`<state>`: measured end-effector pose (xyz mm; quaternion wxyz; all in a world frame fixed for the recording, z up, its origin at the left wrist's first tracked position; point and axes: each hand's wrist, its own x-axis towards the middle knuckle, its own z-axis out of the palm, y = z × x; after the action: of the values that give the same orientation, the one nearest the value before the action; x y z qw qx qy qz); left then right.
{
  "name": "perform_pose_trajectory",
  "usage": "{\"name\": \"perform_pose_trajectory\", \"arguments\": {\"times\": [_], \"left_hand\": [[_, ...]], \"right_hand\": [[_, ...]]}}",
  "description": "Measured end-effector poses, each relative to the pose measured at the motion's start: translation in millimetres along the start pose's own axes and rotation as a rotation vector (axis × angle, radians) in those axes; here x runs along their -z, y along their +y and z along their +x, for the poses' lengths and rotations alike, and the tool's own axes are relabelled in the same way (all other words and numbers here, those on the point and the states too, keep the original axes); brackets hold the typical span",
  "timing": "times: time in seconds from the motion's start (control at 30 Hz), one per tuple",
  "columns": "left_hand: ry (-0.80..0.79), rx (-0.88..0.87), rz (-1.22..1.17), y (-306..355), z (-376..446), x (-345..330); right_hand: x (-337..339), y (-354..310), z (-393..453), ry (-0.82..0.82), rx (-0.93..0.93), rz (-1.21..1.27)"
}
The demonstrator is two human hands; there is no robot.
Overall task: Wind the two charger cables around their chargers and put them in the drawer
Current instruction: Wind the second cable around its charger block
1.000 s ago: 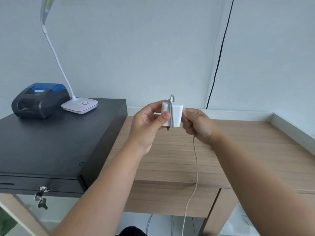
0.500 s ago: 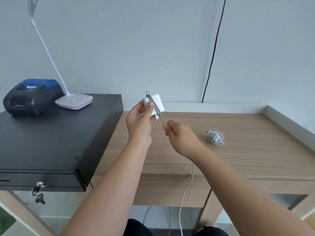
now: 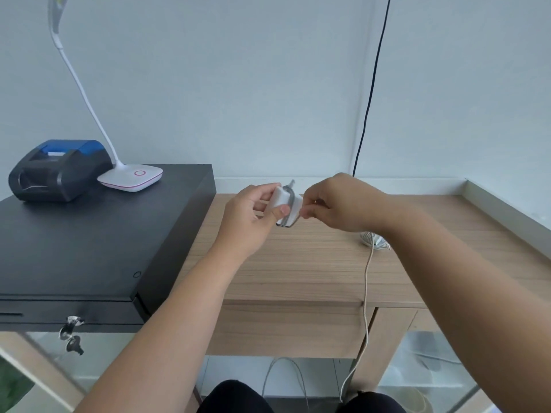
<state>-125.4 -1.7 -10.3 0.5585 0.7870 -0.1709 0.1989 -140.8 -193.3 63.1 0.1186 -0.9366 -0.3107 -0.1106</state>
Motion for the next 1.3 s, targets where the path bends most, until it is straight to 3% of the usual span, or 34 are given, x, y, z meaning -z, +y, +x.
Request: {"name": "perform_pose_trajectory", "arguments": {"times": [0.07,0.2,0.33,0.53,0.63,0.77,0.9,1.07,1.3], "left_hand": [[-0.081,-0.017,0.027,8,-3,0],[-0.125,0.076,-0.326,15,-6,3],[-0.231,0.094,-0.356,17,-14,2],[-0.277,0.212,-0.545,7,-26,-3],[-0.306,0.245,-0.766,3,-34,-10],[-0.23,0.252,-1.02,1,-36,-19],[-0.053,0.297,-1.119,4,-30,-25],[0.218,0.348,-1.06,-1,-22,-29],[0.338,0.229,-0.644,-13,-23,-30]], "right_hand": [[5,5,3,0.04,0.03,0.082],[0,16,2,0.154,-0.028,0.407],[-17,22,2,0.208,-0.021,0.596],[-41,21,-6,0.13,-0.054,0.99],[-53,20,-6,0.054,-0.095,1.272],[-71,17,-3,0.057,-0.194,1.505],[-87,2,-4,0.126,-0.344,1.369],[-94,-9,-8,0.25,-0.354,0.663],[-85,-14,-12,0.122,-0.281,0.22]]}}
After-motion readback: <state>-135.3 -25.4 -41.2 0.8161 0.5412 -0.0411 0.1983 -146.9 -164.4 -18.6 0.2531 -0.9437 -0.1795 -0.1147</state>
